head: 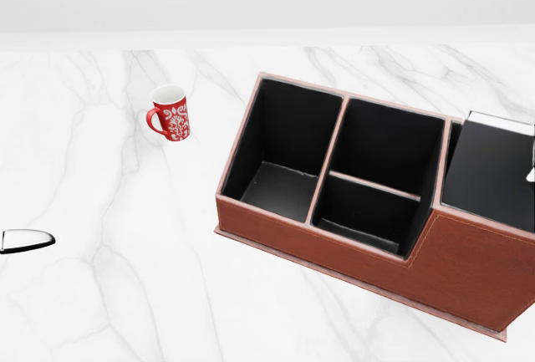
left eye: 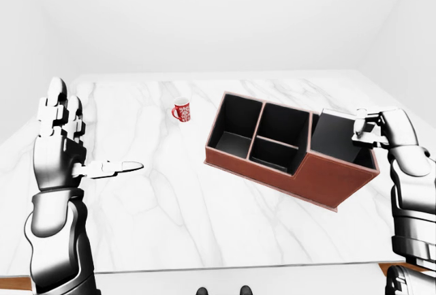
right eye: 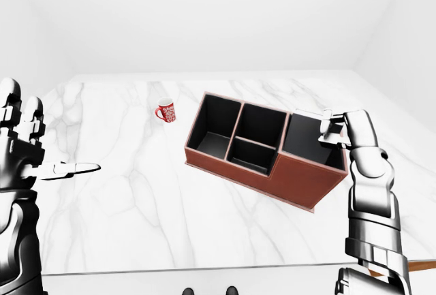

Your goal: Pick up the book and place it in the right compartment of the caddy.

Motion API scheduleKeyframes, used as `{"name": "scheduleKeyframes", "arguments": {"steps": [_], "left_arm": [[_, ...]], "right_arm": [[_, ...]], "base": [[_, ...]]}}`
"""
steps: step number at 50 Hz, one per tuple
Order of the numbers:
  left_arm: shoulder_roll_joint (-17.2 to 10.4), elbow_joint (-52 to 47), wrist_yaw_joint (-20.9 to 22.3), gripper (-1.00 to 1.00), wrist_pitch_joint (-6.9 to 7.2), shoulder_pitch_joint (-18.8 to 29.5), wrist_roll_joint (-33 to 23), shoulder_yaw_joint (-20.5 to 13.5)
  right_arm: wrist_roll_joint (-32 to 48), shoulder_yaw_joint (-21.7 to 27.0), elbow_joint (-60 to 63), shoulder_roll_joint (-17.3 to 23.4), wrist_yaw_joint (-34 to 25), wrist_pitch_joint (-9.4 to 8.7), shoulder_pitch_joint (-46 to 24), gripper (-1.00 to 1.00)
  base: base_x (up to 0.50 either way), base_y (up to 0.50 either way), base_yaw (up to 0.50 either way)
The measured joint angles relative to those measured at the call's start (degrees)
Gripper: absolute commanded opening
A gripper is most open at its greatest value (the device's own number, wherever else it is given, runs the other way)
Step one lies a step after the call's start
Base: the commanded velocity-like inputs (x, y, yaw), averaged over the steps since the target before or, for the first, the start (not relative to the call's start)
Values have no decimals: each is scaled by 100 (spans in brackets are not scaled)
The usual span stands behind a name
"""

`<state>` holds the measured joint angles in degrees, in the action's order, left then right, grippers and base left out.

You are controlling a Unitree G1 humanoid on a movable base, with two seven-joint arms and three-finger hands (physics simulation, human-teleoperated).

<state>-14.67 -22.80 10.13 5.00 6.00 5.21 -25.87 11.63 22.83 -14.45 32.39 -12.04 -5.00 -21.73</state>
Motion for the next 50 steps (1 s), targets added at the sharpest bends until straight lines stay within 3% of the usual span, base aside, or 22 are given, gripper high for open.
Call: {"name": "scheduleKeyframes", "arguments": {"steps": [2, 3, 4, 5, 32, 50], "left_arm": [[1, 4, 0, 100, 0, 1, -2, 1], [1, 5, 1, 100, 0, 0, -3, 2], [1, 6, 1, 100, 0, 0, -3, 3], [2, 7, 1, 100, 0, 0, -4, 3], [-2, 37, -11, 100, 0, 12, -9, 12], [-7, 25, -8, 100, 0, 9, 3, -2]], "right_arm": [[4, -1, 1, -1, 4, 0, 1, -100], [5, 0, 2, -1, 6, 0, 1, -73], [2, 7, 10, 1, 13, 0, 0, 7], [7, 14, 23, 3, 26, 0, -4, 100], [13, 67, 126, 43, 200, 0, -102, 100], [22, 168, 1005, 19, 68, 0, -95, 100]], "base": [[0, 0, 0], [0, 0, 0], [0, 0, 0], [0, 0, 0], [0, 0, 0], [0, 0, 0]]}}
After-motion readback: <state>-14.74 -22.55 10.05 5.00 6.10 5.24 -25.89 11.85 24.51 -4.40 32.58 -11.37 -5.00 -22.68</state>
